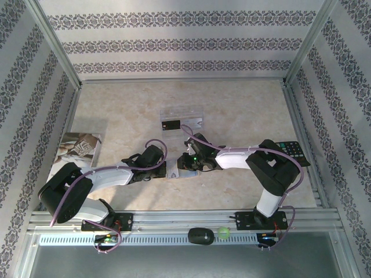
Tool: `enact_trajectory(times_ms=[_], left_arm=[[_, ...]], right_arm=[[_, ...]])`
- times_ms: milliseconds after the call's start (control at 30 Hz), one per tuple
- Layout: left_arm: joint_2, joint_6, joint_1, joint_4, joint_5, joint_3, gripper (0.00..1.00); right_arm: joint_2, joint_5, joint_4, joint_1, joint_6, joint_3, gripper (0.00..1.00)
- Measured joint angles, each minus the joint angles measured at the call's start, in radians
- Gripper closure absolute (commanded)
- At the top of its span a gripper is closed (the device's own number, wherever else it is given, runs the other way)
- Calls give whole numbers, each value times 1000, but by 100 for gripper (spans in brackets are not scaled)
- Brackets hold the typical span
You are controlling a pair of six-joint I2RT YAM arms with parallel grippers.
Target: Take the credit cards out of the card holder
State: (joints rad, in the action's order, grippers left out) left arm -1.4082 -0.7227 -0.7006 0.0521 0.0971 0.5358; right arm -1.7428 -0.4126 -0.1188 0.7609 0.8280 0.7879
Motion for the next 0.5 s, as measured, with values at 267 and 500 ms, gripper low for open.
enact_trajectory(times_ms=[267,500], left_arm=[[-5,0,0,-1,0,2,99],[-6,0,2,-1,3,2,99]], right_arm=[[0,-19,-36,0,15,-12,86],[-2,-39,-60,0,25,-14,87]])
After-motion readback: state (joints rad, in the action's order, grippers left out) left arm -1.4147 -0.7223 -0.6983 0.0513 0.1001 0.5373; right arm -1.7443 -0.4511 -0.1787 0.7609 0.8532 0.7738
